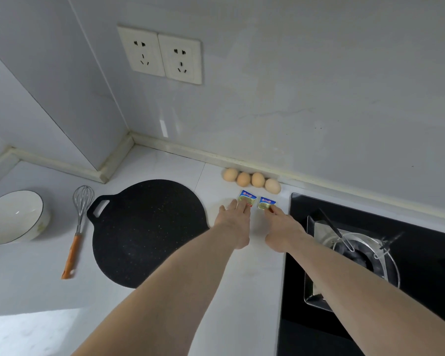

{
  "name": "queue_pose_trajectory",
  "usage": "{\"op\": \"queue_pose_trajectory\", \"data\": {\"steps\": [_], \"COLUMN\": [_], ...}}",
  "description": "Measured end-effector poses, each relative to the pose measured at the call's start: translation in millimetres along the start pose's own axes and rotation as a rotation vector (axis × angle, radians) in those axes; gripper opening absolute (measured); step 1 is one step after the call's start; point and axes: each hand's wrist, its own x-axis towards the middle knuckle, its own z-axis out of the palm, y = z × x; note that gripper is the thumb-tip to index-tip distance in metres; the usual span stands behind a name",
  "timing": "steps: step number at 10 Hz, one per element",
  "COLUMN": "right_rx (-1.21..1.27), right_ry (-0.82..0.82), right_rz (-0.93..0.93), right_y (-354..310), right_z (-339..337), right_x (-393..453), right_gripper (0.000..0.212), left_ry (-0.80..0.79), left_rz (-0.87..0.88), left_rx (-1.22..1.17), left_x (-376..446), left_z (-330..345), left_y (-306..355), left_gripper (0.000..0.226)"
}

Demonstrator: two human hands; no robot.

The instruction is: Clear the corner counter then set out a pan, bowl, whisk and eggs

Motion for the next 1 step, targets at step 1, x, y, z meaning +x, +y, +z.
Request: {"op": "queue_pose_trajectory", "data": {"steps": [1], "right_rx": [0.000], "right_ry": [0.041], "right_rz": [-0.013], "right_y": [1.3], "right_z": [4.1], "right_x": [-4.7], "right_gripper": [0.080], "left_ry": [0.054], "left_rz": [0.025], "left_rx": [-0.121], "left_x": [-9.8], "left_z": [-2.9], "left_y": [-1.9], "left_gripper": [0.081]}}
